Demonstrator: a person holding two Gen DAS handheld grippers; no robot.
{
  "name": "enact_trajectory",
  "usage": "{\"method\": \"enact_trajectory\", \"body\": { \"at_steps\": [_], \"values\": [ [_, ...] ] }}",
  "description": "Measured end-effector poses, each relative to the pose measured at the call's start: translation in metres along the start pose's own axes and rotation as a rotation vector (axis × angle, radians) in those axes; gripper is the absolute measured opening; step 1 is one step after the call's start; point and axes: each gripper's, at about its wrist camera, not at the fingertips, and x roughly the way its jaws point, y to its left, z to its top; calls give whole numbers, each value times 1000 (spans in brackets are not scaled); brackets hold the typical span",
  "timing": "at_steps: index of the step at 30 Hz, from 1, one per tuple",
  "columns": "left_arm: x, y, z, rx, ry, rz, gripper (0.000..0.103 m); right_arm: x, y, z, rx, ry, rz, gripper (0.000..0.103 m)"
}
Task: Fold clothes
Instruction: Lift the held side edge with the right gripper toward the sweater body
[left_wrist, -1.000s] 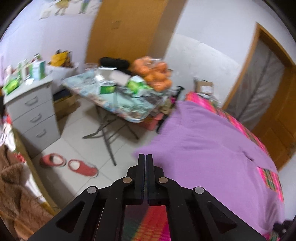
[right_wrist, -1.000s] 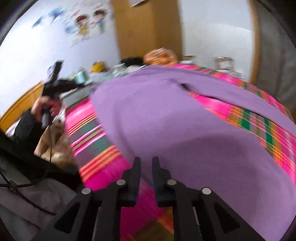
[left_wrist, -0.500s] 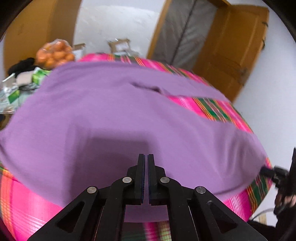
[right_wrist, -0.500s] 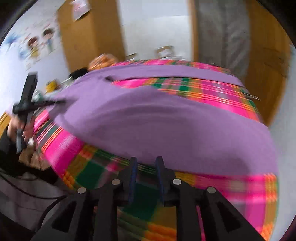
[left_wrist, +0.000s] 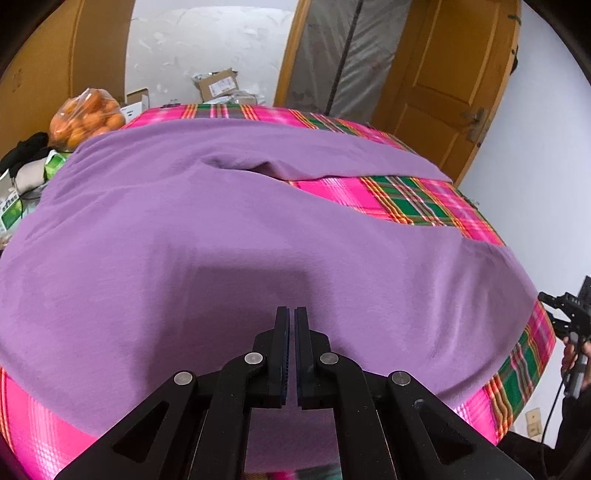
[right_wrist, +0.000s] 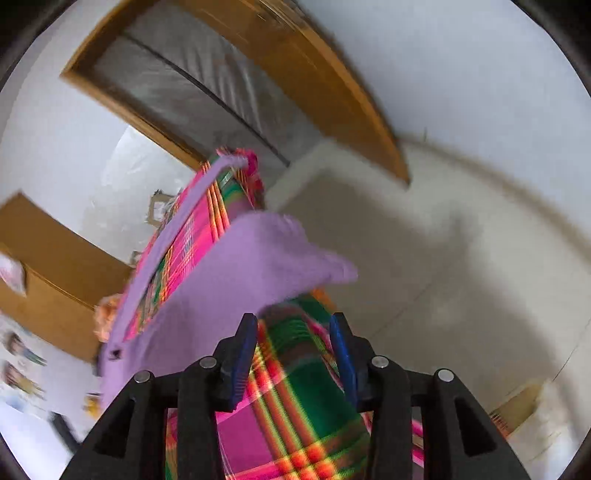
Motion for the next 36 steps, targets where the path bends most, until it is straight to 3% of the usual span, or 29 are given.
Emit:
{"method": "enact_trajectory", "body": {
  "at_steps": [4, 13, 19, 26, 32, 36],
  "values": [
    [9, -15, 5, 16, 9, -9, 2, 23, -11, 10, 112, 62, 135, 44],
    [19, -33, 8, 46, 31, 7, 2, 32, -34, 12, 254, 45, 309, 44],
    [24, -35, 12, 50, 31, 10, 2, 17, -50, 6, 324, -12, 377, 47],
    [23, -39, 11, 62, 27, -2, 3, 29, -43, 15, 369, -37, 367, 48],
    [23, -35, 10, 55, 24, -9, 3, 21, -46, 14, 378, -104, 336, 16],
    [22, -35, 9, 58, 22, -10, 3, 8, -44, 13, 346, -150, 295, 5]
  ]
}}
